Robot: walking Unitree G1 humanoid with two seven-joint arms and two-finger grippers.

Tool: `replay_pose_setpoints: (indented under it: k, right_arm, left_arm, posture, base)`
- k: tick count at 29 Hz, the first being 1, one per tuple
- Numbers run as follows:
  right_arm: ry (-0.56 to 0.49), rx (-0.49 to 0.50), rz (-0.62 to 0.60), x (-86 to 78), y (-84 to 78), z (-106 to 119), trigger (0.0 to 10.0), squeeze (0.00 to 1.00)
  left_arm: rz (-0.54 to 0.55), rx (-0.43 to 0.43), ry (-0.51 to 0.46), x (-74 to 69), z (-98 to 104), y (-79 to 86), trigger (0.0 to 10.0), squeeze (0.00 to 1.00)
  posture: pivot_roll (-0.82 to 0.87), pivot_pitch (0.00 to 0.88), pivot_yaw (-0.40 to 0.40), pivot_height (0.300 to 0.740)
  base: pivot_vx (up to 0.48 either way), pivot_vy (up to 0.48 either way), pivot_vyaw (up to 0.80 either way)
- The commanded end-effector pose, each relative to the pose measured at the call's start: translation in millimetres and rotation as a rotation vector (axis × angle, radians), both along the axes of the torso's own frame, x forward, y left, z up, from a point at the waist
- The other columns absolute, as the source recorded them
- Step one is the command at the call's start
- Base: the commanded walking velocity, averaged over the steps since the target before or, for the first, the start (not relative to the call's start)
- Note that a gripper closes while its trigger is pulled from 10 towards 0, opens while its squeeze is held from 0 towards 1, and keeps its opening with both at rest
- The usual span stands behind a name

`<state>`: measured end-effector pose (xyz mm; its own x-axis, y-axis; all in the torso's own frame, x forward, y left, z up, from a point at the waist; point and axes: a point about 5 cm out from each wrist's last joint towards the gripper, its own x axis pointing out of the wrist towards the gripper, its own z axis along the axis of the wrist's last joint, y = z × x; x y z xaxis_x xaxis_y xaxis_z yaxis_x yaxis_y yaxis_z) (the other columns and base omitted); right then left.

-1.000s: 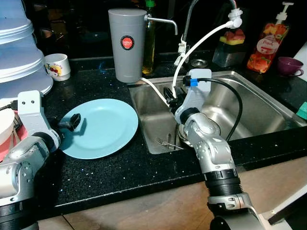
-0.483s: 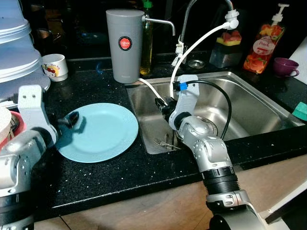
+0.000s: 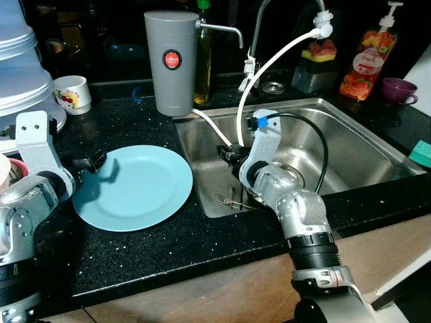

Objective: Kitchen organization

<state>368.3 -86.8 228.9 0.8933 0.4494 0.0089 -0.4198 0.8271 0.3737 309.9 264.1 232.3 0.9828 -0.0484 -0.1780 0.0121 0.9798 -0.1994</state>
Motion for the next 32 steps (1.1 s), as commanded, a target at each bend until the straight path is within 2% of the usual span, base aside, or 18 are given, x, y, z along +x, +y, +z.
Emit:
replay_pose_setpoints:
  k: [1, 6, 7, 8, 15, 22, 31, 32]
  right_arm:
    - [0.041, 0.064, 0.068, -3.2, 1.0, 1, 10.0, 1.0]
    - [0.089, 0.154, 0.098, -4.2, -1.0, 2, 10.0, 1.0]
    - [0.103, 0.157, 0.106, -4.3, -1.0, 2, 10.0, 0.7]
    - [0.11, 0.154, 0.109, -4.2, -0.9, 1, 10.0, 0.0]
    - [0.195, 0.263, 0.217, -10.9, 11.9, 0, 10.0, 0.0]
    - [0.223, 0.281, 0.327, -22.0, 28.9, 0, 10.0, 0.0]
    - [0.22, 0.274, 0.419, -32.8, 39.6, 5, 10.0, 0.0]
    - [0.223, 0.288, 0.436, -35.5, 41.8, 6, 0.0, 0.0]
  left_arm:
    - [-0.024, -0.019, 0.055, -1.0, -6, -0.5, 10.0, 0.0]
    - [-0.019, -0.004, 0.092, -2.2, -10, 1.9, 10.0, 0.0]
    - [-0.02, -0.003, 0.101, -2.3, -11, 2.5, 10.0, 0.0]
    - [-0.02, 0.001, 0.108, -2.3, -12, 2.9, 10.0, 0.0]
    - [-0.045, 0.0, 0.127, -2.1, -13, -0.3, 10.0, 0.0]
    - [-0.057, 0.008, 0.125, -1.5, -12, -2.7, 10.0, 0.0]
    - [-0.067, 0.013, 0.132, -0.5, -14, -5.2, 10.0, 0.0]
    - [-0.072, 0.017, 0.132, 0.1, -14, -6.5, 10.0, 0.0]
  posture:
    - [0.01, 0.08, 0.02, 0.74]
    - [0.0, 0.089, 0.026, 0.74]
    - [0.0, 0.091, 0.028, 0.74]
    - [0.0, 0.091, 0.029, 0.74]
    - [0.0, 0.088, 0.029, 0.74]
    - [0.0, 0.085, 0.031, 0.74]
    - [0.0, 0.082, 0.034, 0.74]
    - [0.0, 0.082, 0.034, 0.74]
  base:
    - [0.0, 0.0, 0.0]
    - [0.0, 0.0, 0.0]
    - [0.0, 0.0, 0.0]
    - [0.0, 0.0, 0.0]
    - [0.0, 0.0, 0.0]
    - [0.0, 0.0, 0.0]
    - [0.0, 0.0, 0.0]
    - [0.0, 0.0, 0.0]
